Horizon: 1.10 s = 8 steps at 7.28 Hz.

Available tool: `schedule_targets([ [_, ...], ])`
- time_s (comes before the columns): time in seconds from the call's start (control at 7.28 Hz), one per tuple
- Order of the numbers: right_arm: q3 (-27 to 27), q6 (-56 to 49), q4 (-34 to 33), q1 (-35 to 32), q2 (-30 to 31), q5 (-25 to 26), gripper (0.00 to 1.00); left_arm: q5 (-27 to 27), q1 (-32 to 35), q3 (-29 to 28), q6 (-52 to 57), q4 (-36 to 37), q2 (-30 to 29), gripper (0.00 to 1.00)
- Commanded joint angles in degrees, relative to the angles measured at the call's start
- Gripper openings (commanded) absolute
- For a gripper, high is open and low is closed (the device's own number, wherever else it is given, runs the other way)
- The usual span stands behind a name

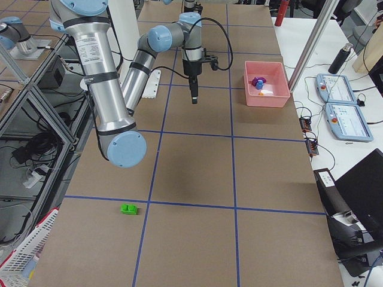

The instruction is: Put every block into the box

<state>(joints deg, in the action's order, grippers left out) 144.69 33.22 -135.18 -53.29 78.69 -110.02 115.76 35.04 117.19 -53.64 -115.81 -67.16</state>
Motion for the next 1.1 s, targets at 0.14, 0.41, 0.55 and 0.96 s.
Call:
schedule_targets([
  [0.14, 5.9, -5.2, 0.2, -4.6, 6.5, -4.7, 1.0, -5.2, -10.9, -1.0, -3.9, -8.7, 9.5, 1.0],
  [0.41, 5.6, -5.5, 0.3, -4.9, 6.4, -4.5, 1.0, -5.0, -13.6, -1.7, -3.0, -14.9, 14.5, 1.0],
  [0.55, 5.6, -5.7, 0.3, -4.9, 6.2, -4.5, 1.0, -3.8, -15.6, -3.4, -3.1, -16.2, 14.3, 1.0],
  [0.96, 5.4, -5.7, 0.4, -4.9, 5.9, -4.0, 1.0, -1.0, -18.7, -10.0, -4.1, -25.8, 13.9, 1.0],
])
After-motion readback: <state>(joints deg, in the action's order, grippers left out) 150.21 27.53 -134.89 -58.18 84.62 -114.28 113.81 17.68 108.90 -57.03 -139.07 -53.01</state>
